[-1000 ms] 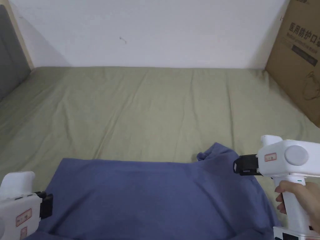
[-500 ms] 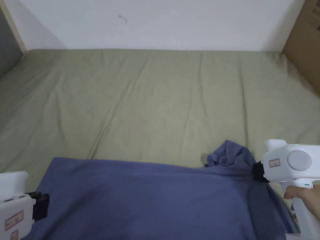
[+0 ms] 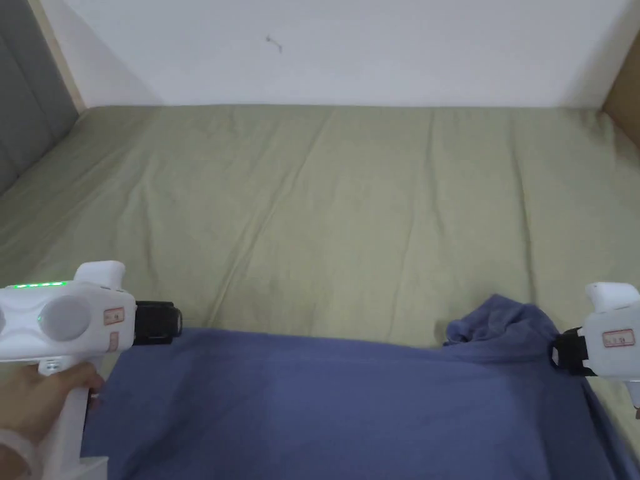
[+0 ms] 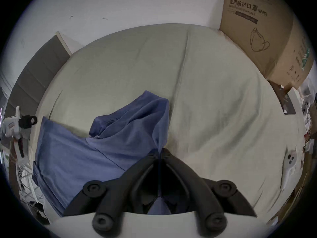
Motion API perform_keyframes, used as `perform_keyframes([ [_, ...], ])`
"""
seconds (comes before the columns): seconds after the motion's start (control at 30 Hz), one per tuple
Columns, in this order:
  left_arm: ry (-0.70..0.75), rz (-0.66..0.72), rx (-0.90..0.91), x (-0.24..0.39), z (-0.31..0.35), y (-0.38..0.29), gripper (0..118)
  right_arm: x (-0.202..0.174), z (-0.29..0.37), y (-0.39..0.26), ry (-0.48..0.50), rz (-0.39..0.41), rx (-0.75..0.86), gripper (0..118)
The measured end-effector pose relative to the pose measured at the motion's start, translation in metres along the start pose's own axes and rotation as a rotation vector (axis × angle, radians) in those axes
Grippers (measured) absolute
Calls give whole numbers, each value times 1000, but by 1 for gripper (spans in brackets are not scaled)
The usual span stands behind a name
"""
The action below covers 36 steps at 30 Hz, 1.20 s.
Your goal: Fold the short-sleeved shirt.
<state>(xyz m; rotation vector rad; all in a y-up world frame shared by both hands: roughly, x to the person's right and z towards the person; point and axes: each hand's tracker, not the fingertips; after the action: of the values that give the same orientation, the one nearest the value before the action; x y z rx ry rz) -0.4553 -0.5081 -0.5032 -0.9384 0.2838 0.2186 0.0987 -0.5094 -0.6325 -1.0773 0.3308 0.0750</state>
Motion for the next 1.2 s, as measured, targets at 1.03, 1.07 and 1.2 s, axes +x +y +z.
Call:
perform_keyframes([
  [1.03,-41,-150,119,-27,187,-107,0,-11,176,-120,115,0,158,0],
  [1.07,-37,-157,106,-29,192,-121,0,-11,180,-135,119,8,141,0],
  [1.2,-36,-125,20,-45,190,-175,0,-17,177,-195,112,16,63,0],
])
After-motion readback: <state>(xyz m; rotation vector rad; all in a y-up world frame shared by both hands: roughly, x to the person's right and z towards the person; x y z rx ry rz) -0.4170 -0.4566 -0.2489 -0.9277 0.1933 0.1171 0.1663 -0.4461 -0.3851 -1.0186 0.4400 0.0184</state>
